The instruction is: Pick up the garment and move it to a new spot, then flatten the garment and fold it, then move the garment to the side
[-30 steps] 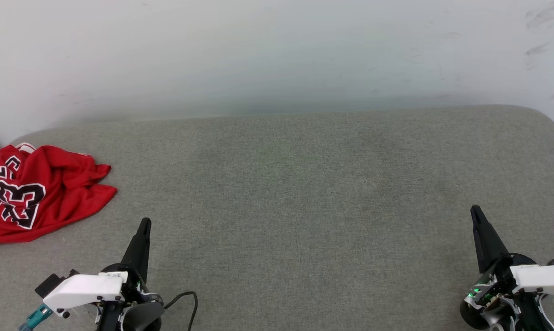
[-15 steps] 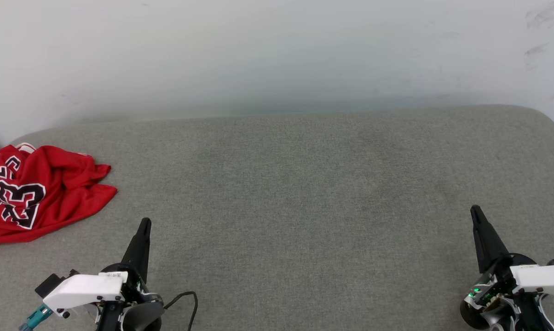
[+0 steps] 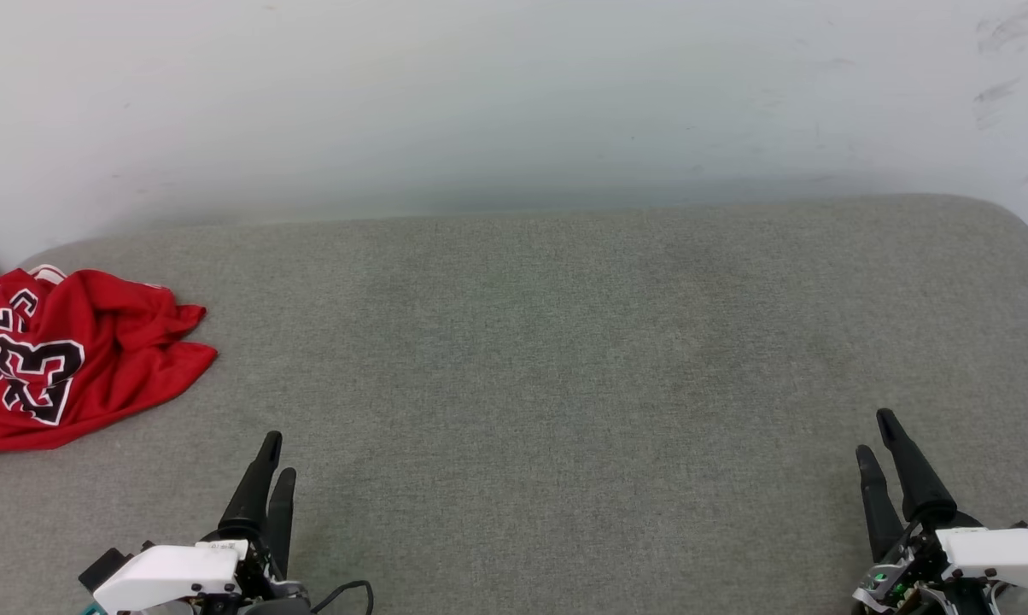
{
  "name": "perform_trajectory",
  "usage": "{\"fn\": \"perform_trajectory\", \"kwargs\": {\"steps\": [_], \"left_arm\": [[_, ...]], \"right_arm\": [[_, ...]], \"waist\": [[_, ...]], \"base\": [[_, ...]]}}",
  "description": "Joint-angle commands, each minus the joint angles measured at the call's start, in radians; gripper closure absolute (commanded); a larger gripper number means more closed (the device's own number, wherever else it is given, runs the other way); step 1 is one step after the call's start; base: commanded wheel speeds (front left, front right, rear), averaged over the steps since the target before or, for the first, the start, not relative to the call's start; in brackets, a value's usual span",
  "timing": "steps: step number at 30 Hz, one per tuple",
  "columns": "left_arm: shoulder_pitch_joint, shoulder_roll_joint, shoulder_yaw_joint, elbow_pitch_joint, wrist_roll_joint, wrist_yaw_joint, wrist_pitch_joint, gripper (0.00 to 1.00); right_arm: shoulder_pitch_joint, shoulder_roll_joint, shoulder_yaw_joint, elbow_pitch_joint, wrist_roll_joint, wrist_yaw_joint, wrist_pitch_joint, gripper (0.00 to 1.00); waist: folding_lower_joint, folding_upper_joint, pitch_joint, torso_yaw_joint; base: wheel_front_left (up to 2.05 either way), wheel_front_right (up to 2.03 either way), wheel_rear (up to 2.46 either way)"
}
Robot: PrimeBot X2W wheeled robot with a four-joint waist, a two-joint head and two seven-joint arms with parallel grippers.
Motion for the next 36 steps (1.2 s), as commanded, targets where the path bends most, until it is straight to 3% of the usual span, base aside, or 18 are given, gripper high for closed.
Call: {"fn": "perform_trajectory", "kwargs": {"steps": [1, 16, 23, 36], "left_arm": [[-0.011, 0.001, -0.001, -0.019, 0.007, 0.0, -0.008, 0.0], [0.027, 0.001, 0.032, -0.072, 0.116, -0.001, -0.081, 0.0], [0.039, 0.001, 0.058, -0.115, 0.225, -0.001, -0.111, 0.0], [0.053, 0.002, 0.079, -0.243, 0.522, -0.002, -0.161, 0.0]], "right_arm": [[-0.013, 0.0, 0.008, -0.018, -0.006, 0.0, -0.009, 0.0], [0.001, 0.0, 0.045, -0.045, -0.093, 0.0, -0.082, 0.0], [-0.002, 0.0, 0.031, -0.066, -0.26, 0.0, -0.112, 0.0], [-0.011, 0.0, 0.045, -0.181, -0.678, 0.0, -0.162, 0.0]], "waist": [[0.0, 0.0, 0.0, 0.0], [0.0, 0.0, 0.002, -0.002], [0.0, 0.0, 0.004, -0.003], [0.0, 0.0, 0.013, -0.006]], "base": [[0.0, 0.0, 0.0], [0.0, 0.0, 0.0], [0.0, 0.0, 0.0], [0.0, 0.0, 0.0]]}}
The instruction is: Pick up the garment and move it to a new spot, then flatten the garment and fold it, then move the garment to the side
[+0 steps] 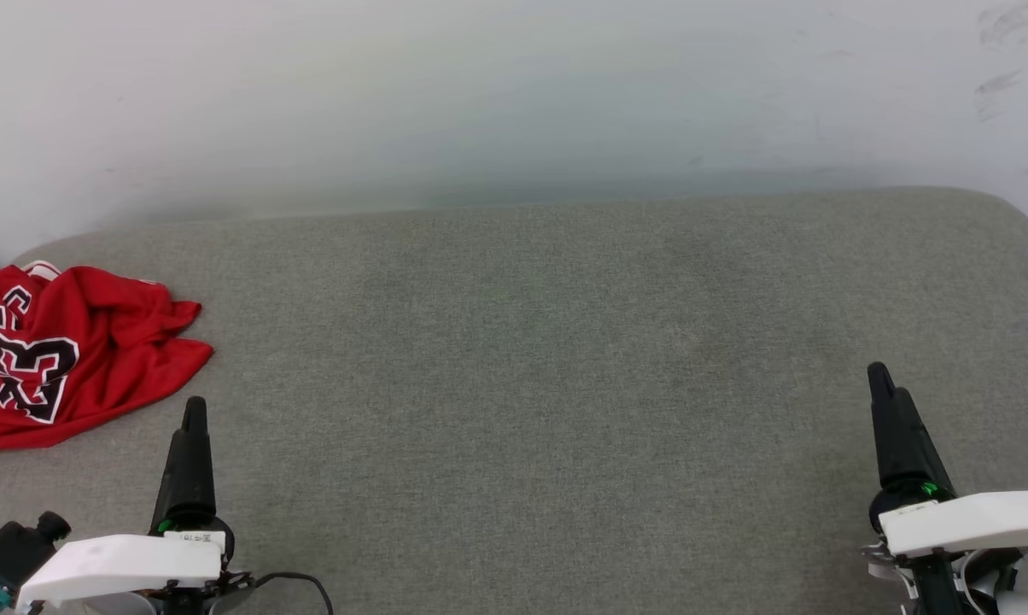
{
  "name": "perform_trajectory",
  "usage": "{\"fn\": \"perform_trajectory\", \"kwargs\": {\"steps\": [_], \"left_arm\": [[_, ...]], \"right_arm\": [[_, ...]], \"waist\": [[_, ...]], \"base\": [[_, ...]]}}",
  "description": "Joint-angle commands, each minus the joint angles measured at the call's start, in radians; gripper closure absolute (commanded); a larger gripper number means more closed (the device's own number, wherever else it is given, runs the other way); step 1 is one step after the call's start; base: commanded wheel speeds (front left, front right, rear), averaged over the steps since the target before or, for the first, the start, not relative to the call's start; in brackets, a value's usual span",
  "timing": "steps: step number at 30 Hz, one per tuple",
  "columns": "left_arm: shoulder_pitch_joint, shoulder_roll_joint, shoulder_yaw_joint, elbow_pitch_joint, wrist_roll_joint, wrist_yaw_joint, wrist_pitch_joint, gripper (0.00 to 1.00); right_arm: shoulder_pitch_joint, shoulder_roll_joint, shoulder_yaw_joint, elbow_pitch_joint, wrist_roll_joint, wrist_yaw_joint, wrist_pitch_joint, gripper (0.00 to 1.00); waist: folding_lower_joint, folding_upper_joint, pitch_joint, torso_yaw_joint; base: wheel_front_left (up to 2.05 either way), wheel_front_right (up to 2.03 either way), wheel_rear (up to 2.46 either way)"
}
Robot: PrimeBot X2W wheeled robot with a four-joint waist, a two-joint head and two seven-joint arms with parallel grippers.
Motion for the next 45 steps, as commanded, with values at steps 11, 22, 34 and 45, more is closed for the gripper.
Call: {"fn": "perform_trajectory", "kwargs": {"steps": [11, 22, 34, 45], "left_arm": [[0.015, 0.003, -0.1, -0.15, 0.335, 0.03, -0.044, 0.0], [0.025, 0.073, -0.276, -0.19, 0.572, 0.166, -0.078, 0.0], [0.008, 0.192, -0.477, -0.197, 0.7, 0.363, -0.111, 0.0], [-0.037, 0.287, -0.659, -0.227, 0.807, 0.545, -0.138, 0.0]], "right_arm": [[-0.022, 0.0, 0.057, -0.106, -0.324, 0.002, -0.045, 0.0], [-0.016, 0.0, 0.09, -0.116, -0.538, 0.002, -0.078, 0.0], [-0.006, 0.0, 0.105, -0.105, -0.714, 0.002, -0.112, 0.0], [-0.013, 0.0, 0.129, -0.128, -0.836, 0.002, -0.138, 0.0]], "waist": [[0.0, 0.0, 0.012, -0.003], [0.0, 0.0, 0.016, -0.009], [0.0, 0.0, 0.015, -0.016], [0.0, 0.0, 0.018, -0.018]], "base": [[0.0, 0.0, 0.0], [0.0, 0.0, 0.0], [0.0, 0.0, 0.0], [0.0, 0.0, 0.0]]}}
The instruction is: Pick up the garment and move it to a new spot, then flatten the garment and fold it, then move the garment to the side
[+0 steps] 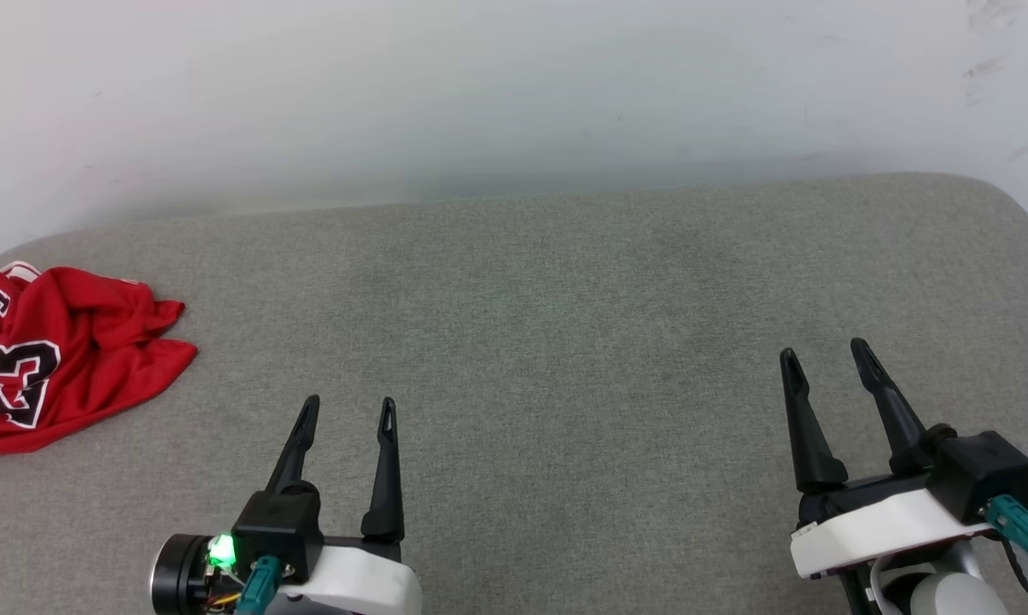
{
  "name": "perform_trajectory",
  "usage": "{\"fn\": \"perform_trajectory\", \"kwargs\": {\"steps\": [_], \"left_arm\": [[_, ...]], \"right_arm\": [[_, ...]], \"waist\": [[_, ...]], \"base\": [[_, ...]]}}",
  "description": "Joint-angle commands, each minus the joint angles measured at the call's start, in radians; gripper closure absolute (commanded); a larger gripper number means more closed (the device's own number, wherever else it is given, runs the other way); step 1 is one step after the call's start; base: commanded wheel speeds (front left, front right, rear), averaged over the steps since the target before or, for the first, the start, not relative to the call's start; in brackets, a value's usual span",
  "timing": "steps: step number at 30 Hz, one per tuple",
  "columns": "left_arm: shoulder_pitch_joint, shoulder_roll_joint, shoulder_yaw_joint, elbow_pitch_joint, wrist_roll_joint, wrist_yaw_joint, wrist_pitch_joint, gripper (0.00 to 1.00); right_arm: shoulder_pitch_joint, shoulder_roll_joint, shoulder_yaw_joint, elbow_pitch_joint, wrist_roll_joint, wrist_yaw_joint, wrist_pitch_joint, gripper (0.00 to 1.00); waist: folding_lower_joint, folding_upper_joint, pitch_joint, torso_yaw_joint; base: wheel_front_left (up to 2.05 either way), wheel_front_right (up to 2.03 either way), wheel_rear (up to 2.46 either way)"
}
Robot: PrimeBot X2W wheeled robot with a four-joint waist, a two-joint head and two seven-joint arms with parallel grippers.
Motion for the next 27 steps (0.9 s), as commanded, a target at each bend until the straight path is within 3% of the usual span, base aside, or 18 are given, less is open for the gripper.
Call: {"fn": "perform_trajectory", "kwargs": {"steps": [1, 3, 5, 10, 11, 12, 13, 18, 22, 27], "left_arm": [[-0.018, 0.012, -0.015, -0.022, 0.007, 0.032, -0.012, 0.0], [-0.012, 0.009, -0.015, -0.035, -0.011, 0.046, -0.016, 0.0], [0.004, -0.001, 0.001, -0.045, -0.036, 0.033, -0.021, 0.0], [0.05, -0.052, 0.089, -0.054, -0.076, -0.066, -0.032, 0.0], [0.05, -0.052, 0.089, -0.054, -0.076, -0.066, -0.032, 0.0], [0.061, -0.067, 0.113, -0.054, -0.078, -0.095, -0.034, 0.0], [0.094, -0.112, 0.184, -0.046, -0.063, -0.189, -0.04, 0.0], [0.133, -0.192, 0.296, -0.021, -0.014, -0.327, -0.051, 0.0], [0.152, -0.229, 0.35, 0.031, 0.047, -0.406, -0.059, 0.0], [0.162, -0.257, 0.39, 0.071, 0.103, -0.462, -0.068, 0.0]], "right_arm": [[-0.012, 0.0, 0.005, -0.018, -0.022, 0.002, -0.01, 0.0], [-0.01, 0.0, 0.005, -0.023, -0.024, 0.001, -0.015, 0.0], [-0.007, 0.0, 0.001, -0.024, -0.014, 0.001, -0.02, 0.0], [0.011, 0.0, -0.013, -0.003, 0.043, 0.001, -0.031, 0.0], [0.011, 0.0, -0.013, -0.003, 0.043, 0.001, -0.031, 0.0], [0.013, 0.0, -0.016, 0.007, 0.064, 0.001, -0.033, 0.0], [0.016, 0.001, -0.017, 0.034, 0.088, 0.001, -0.039, 0.0], [0.017, 0.001, -0.014, 0.081, 0.099, 0.001, -0.05, 0.0], [0.015, 0.001, -0.02, 0.139, 0.11, 0.001, -0.057, 0.0], [-0.001, 0.001, -0.017, 0.171, 0.077, 0.001, -0.067, 0.0]], "waist": [[0.0, -0.0001, 0.0, 0.0], [0.0, -0.0001, 0.001, 0.0], [0.0, -0.0001, 0.003, 0.001], [0.0, -0.0001, 0.004, 0.002], [0.0, -0.0001, 0.004, 0.002], [0.0, -0.0001, 0.004, 0.001], [0.0, -0.0001, 0.004, 0.0], [0.0, -0.0001, 0.007, -0.003], [0.0, -0.0001, 0.007, -0.005], [0.0, -0.0001, 0.004, -0.007]], "base": [[0.0, 0.0, 0.0], [0.0, 0.0, 0.0], [0.0, 0.0, 0.0], [0.0, 0.0, 0.0], [0.0, 0.0, 0.0], [0.0, 0.0, 0.0], [0.0, 0.0, 0.0], [0.0, 0.0, 0.0], [0.0, 0.0, 0.0], [0.0, 0.0, 0.0]]}}
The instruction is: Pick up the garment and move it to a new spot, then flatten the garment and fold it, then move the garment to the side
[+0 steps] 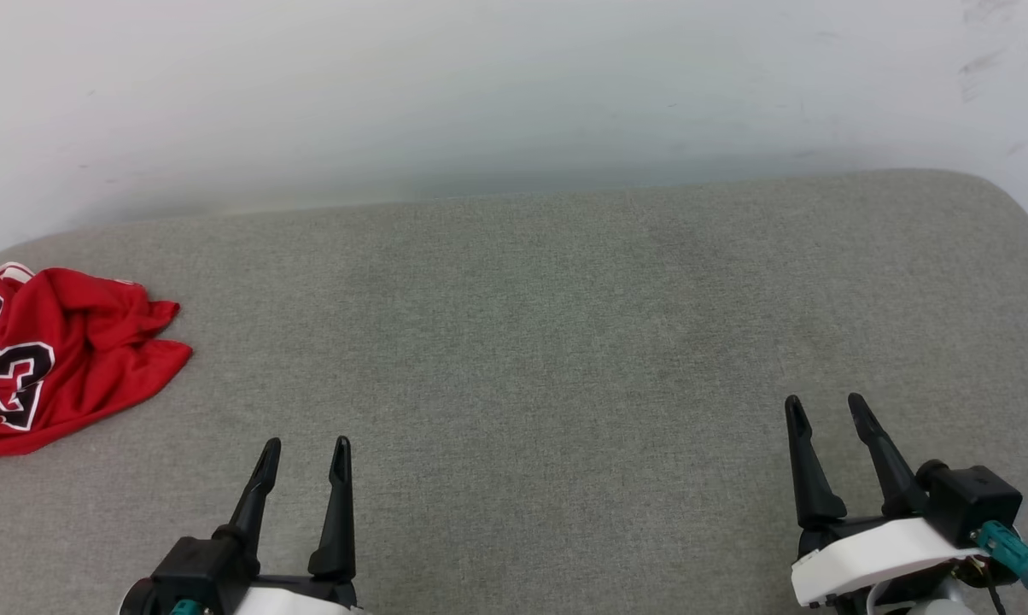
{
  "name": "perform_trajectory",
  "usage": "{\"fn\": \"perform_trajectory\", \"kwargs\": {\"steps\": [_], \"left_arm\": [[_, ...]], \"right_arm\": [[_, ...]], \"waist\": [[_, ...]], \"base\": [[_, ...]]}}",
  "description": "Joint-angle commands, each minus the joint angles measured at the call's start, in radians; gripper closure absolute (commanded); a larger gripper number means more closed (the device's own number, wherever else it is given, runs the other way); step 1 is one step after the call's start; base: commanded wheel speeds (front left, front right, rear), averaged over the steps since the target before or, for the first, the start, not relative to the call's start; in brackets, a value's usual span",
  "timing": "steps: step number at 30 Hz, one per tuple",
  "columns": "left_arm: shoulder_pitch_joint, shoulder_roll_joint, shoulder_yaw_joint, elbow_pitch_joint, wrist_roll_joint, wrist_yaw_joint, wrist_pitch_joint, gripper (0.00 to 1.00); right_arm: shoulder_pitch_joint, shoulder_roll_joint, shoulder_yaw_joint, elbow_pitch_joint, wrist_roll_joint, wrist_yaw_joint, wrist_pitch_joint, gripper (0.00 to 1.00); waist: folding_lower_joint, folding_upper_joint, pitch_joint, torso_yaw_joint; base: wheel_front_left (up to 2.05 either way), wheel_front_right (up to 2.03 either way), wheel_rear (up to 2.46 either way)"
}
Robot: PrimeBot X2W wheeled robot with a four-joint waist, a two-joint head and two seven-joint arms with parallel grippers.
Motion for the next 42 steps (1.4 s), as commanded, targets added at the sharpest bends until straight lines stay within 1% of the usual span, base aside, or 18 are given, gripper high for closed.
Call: {"fn": "perform_trajectory", "kwargs": {"steps": [1, 4, 10, 12, 15, 21, 35, 42], "left_arm": [[0.013, -0.005, 0.006, 0.001, 0.021, -0.009, -0.01, 0.0], [0.013, -0.011, 0.015, 0.01, 0.05, -0.026, -0.014, 0.0], [0.016, -0.017, 0.029, 0.006, 0.096, -0.043, -0.025, 0.0], [0.021, -0.018, 0.028, 0.004, 0.119, -0.051, -0.034, 0.0], [0.016, -0.018, 0.033, 0.006, 0.112, -0.052, -0.032, 0.0], [0.009, -0.018, 0.047, 0.004, 0.106, -0.046, -0.032, 0.0], [0.053, -0.018, 0.093, -0.007, 0.117, -0.051, -0.032, 0.0], [0.078, -0.018, 0.105, -0.015, 0.118, -0.055, -0.032, 0.0]], "right_arm": [[-0.013, 0.001, 0.002, 0.0, -0.022, 0.0, -0.006, 0.0], [-0.014, 0.001, 0.007, 0.008, -0.043, 0.0, -0.013, 0.0], [-0.012, 0.001, 0.012, 0.01, -0.084, 0.0, -0.024, 0.0], [0.0, 0.001, 0.019, 0.001, -0.122, 0.0, -0.032, 0.0], [0.009, 0.001, 0.023, -0.004, -0.116, 0.0, -0.031, 0.0], [0.016, 0.001, 0.045, -0.012, -0.111, 0.0, -0.031, 0.0], [0.041, 0.001, 0.099, -0.028, -0.092, 0.0, -0.031, 0.0], [0.047, 0.001, 0.127, -0.024, -0.075, 0.0, -0.031, 0.0]], "waist": [[0.0, -0.0001, -0.001, 0.0], [0.0, -0.0001, -0.002, 0.0], [0.0, -0.0001, -0.003, 0.002], [0.0, -0.0001, -0.004, 0.019], [0.0, -0.0001, -0.003, 0.044], [0.0, -0.0001, 0.0, 0.121], [0.0, -0.0001, -0.035, 0.351], [0.0, -0.0001, -0.054, 0.441]], "base": [[0.0, 0.0, 0.0], [0.0, 0.0, 0.0], [0.0, 0.0, 0.0], [0.0, 0.0, 0.0], [0.0, 0.0, 0.0], [0.0, 0.0, 0.0], [0.0, 0.0, 0.0], [0.0, 0.0, 0.0]]}}
